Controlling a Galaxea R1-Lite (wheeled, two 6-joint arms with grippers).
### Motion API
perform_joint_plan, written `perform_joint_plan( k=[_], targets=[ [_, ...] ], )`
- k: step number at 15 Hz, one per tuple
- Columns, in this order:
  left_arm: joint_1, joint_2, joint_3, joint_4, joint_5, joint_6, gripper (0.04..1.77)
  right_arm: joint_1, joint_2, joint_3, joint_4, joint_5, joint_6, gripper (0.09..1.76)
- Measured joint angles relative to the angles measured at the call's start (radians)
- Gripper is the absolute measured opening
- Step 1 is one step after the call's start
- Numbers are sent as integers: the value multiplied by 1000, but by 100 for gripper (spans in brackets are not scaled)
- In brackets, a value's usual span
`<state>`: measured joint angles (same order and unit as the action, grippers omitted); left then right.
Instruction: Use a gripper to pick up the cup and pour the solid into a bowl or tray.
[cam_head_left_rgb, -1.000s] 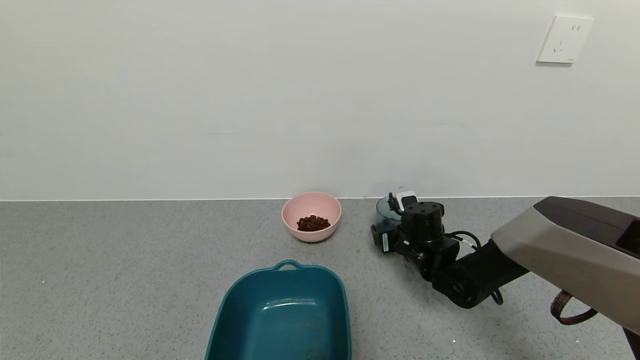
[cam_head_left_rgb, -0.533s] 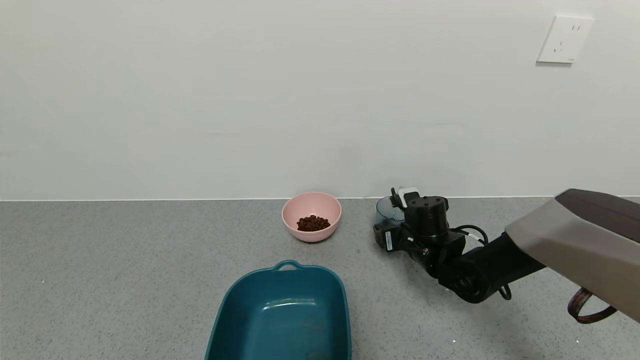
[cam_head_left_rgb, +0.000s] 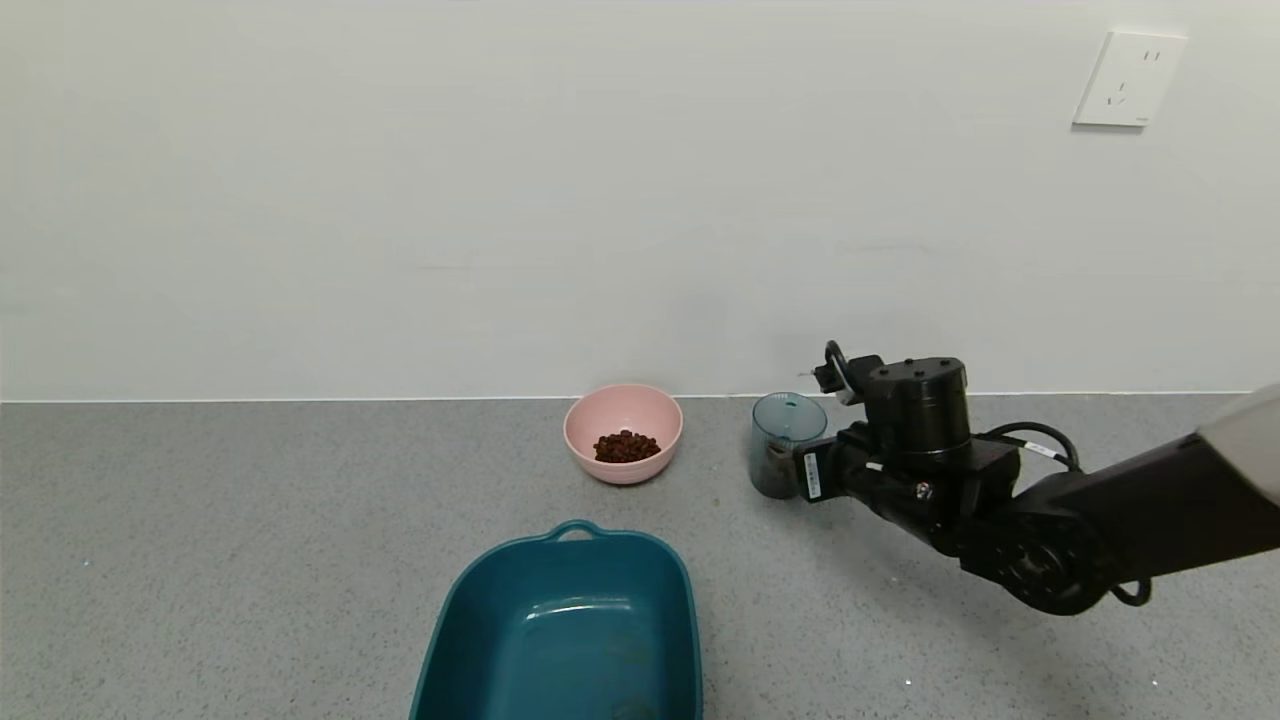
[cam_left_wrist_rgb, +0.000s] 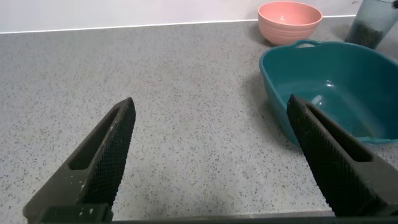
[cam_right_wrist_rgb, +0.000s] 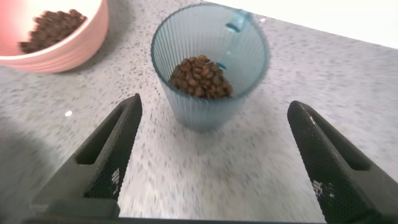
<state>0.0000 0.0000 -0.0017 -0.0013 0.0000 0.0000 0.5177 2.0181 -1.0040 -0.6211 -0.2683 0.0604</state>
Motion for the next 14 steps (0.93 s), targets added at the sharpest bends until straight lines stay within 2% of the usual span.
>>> perform_joint_plan(
  k=[5, 10, 14],
  targets=[
    [0, 0, 0, 0, 0, 0, 175, 17, -270, 155, 115, 0, -1, 170],
    [0, 0, 0, 0, 0, 0, 175, 93, -578, 323, 290, -26, 3, 170],
    [0, 0, 0, 0, 0, 0, 175, 129, -790, 441, 357, -60, 3, 170]
  ],
)
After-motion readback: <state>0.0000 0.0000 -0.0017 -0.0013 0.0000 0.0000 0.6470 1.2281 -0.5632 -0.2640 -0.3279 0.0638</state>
